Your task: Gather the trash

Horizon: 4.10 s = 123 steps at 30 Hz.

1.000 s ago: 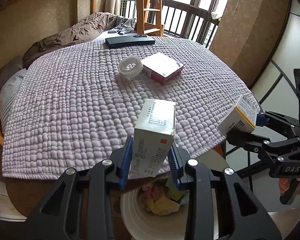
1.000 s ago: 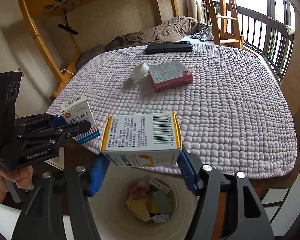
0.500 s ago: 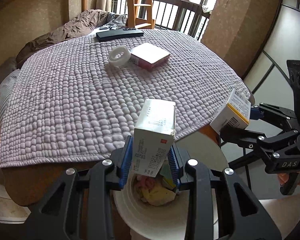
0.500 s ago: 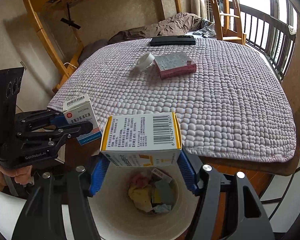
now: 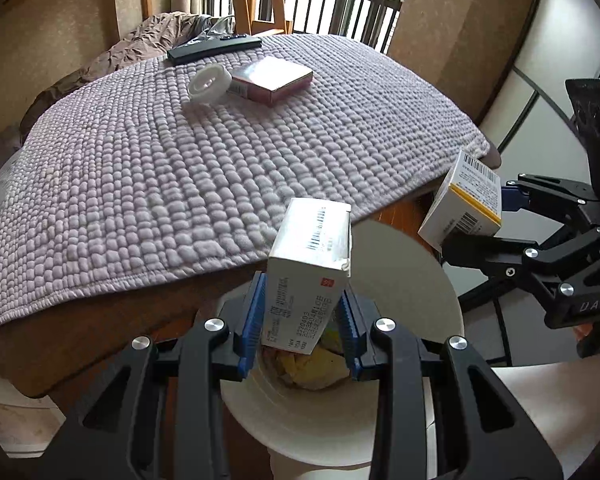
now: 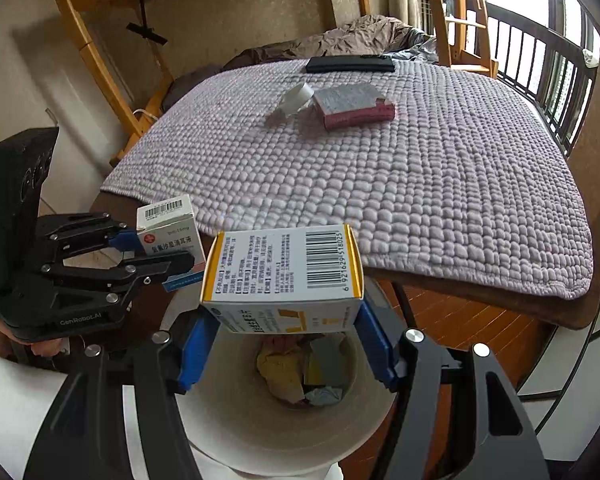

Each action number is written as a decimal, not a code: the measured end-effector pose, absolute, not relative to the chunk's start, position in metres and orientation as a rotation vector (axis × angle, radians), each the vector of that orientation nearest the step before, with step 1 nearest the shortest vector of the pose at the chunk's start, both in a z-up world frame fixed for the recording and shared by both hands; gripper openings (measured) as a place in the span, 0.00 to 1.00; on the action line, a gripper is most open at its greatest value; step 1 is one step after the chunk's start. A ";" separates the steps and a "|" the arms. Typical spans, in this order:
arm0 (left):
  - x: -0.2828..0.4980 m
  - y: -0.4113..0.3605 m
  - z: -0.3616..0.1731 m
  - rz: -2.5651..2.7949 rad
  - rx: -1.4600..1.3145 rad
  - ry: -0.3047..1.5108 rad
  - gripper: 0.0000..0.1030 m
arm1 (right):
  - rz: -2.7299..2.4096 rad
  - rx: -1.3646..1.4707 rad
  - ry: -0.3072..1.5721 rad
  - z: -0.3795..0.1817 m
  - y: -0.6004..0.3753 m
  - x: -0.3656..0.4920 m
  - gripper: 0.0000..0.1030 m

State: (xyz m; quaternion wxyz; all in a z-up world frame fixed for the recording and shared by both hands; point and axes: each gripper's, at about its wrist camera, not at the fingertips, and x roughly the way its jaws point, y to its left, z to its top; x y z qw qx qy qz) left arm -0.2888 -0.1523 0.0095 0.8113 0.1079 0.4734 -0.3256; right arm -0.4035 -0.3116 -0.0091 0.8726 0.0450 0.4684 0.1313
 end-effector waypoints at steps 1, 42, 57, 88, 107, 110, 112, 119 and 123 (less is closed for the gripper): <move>-0.290 -0.153 0.007 -0.696 0.232 1.017 0.35 | 0.280 0.089 0.987 -0.011 -0.311 -0.404 0.62; -0.304 -0.168 -0.073 -0.657 0.312 1.191 0.35 | 0.310 0.063 1.170 -0.090 -0.296 -0.404 0.61; -0.304 -0.181 -0.101 -0.646 0.334 1.207 0.35 | 0.306 0.060 1.195 -0.111 -0.291 -0.395 0.61; -0.295 -0.184 -0.126 -0.642 0.356 1.222 0.36 | 0.315 0.055 1.216 -0.141 -0.288 -0.379 0.62; -0.270 -0.133 0.000 -0.577 0.195 0.912 0.99 | 0.172 -0.125 0.847 -0.044 -0.282 -0.362 0.96; -0.241 -0.121 0.018 -0.535 0.097 0.847 0.99 | 0.145 -0.058 0.767 -0.028 -0.292 -0.342 0.96; -0.215 -0.118 0.021 -0.508 0.055 0.853 0.99 | 0.192 -0.019 0.803 -0.026 -0.297 -0.317 0.96; -0.161 -0.138 0.016 -0.588 0.013 0.867 0.99 | 0.189 -0.120 0.750 -0.026 -0.303 -0.251 0.96; -0.137 -0.155 0.005 -0.633 -0.041 0.902 0.99 | 0.204 -0.136 0.762 -0.032 -0.305 -0.214 0.96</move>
